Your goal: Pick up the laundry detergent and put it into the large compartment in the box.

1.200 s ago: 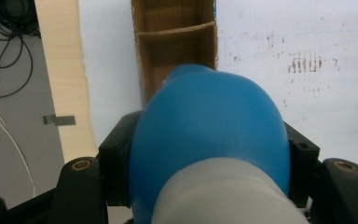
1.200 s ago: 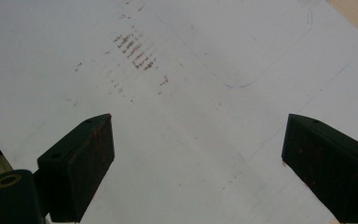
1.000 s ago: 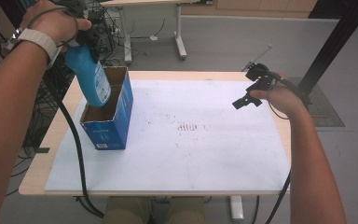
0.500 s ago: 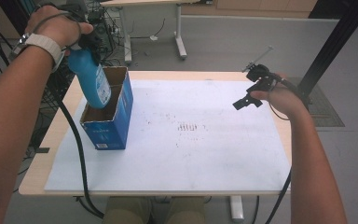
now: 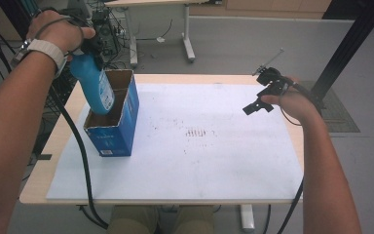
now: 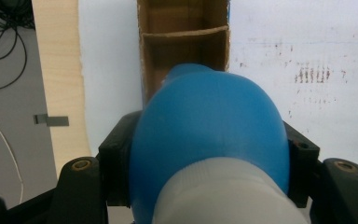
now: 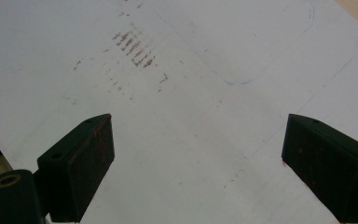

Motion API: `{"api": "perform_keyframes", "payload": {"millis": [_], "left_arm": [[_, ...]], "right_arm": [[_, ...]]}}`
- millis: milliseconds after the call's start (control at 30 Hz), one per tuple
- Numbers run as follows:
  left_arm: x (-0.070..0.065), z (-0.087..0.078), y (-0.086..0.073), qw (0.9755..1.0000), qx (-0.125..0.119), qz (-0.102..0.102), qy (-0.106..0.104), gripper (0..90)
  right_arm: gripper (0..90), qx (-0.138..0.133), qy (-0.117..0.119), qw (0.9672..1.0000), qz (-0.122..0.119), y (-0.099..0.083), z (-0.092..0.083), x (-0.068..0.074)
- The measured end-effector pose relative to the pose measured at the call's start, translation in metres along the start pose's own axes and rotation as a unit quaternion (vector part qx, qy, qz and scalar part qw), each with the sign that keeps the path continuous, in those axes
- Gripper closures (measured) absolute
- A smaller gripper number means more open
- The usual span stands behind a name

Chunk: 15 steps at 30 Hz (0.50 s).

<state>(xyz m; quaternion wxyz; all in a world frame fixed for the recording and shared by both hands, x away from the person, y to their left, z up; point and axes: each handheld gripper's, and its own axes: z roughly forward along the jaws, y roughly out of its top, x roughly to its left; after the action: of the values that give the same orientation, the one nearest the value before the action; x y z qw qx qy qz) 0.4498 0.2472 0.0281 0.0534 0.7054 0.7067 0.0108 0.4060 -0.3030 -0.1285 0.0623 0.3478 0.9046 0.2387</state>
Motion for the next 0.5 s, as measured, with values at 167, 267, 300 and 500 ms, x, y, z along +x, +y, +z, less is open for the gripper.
{"api": "perform_keyframes", "payload": {"millis": [167,267,300,500], "left_arm": [[0.001,0.007,0.002,1.0000,0.004,0.002,0.000,37.1],[0.001,0.010,0.002,1.0000,0.002,0.005,0.000,37.1],[0.001,0.011,0.001,1.0000,-0.003,0.004,0.000,37.1],[0.002,0.016,0.001,1.0000,-0.004,0.005,-0.001,37.1]], "right_arm": [[9.1,0.000,0.000,1.0000,0.000,0.000,0.000,0.000],[9.1,-0.001,0.000,1.0000,0.001,-0.001,0.000,0.000],[9.1,-0.001,-0.001,1.0000,0.000,-0.001,0.000,0.000],[9.1,-0.001,0.000,1.0000,0.003,-0.003,0.001,0.000]]}}
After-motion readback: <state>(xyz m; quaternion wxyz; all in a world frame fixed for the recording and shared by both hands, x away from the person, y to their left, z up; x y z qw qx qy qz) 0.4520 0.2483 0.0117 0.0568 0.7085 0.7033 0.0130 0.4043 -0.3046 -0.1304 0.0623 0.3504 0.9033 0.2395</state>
